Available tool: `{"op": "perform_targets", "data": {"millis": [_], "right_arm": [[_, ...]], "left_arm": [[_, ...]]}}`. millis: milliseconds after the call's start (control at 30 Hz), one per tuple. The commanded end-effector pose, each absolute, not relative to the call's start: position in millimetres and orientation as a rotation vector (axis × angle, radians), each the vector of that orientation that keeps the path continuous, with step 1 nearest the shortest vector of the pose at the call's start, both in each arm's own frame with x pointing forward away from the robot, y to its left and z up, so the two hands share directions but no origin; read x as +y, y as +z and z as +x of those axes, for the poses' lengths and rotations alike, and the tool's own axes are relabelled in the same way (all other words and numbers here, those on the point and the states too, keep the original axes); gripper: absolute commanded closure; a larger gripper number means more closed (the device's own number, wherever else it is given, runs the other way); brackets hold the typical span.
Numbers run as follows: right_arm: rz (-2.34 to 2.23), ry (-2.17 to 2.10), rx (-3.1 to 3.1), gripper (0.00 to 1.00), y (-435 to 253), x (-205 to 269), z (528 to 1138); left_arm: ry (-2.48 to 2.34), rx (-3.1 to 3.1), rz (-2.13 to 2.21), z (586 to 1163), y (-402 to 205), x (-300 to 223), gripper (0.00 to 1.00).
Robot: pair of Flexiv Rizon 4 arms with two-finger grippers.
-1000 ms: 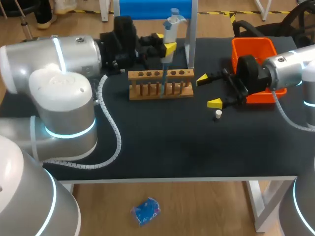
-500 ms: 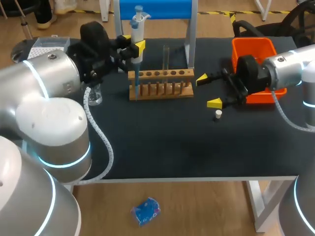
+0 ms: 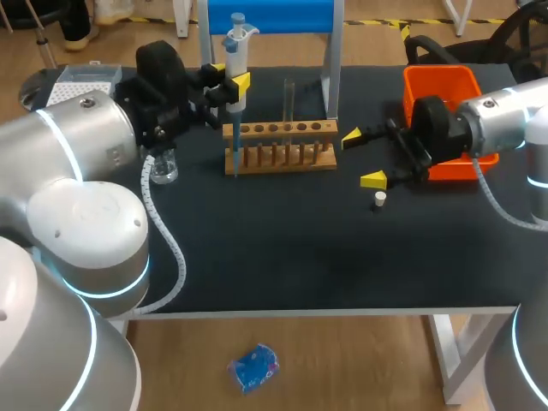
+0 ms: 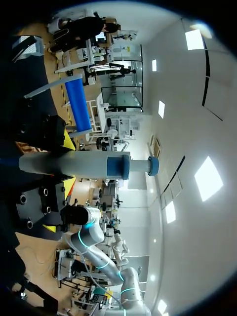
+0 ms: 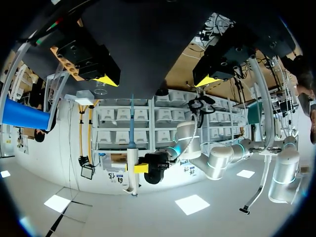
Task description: Invert the test tube, pick up the pipette, mount the tip to pipette, aspirate from beaker and dispense into the tube, eject the tip, return the pipette, and cap with the stopper.
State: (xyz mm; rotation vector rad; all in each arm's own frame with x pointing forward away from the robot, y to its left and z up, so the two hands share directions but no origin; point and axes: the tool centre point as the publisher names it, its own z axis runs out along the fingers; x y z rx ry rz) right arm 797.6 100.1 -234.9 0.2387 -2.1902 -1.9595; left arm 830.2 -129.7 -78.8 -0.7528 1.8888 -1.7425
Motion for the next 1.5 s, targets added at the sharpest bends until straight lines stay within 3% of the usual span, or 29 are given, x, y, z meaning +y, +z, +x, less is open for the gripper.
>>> {"op": "perform_targets", "data": {"millis": [33,733,1500], "right_arm": [[0.242,-1.956,-2.191,0.0,-234.5,99.2,798.0],[0.242,-1.956,-2.191,0.0,-234.5,99.2,798.0],[0.242,-1.956,-2.191,0.0,-234.5,99.2,798.0]], "left_arm": [[-1.775,1.859,-0.765,841.1,-78.7,-102.6,1.0],[-1.851,1.807,-0.707,918.6,-99.3,16.4,1.0],[-1.881,1.834,-0.668,926.5,-102.9,23.4,1.0]]}}
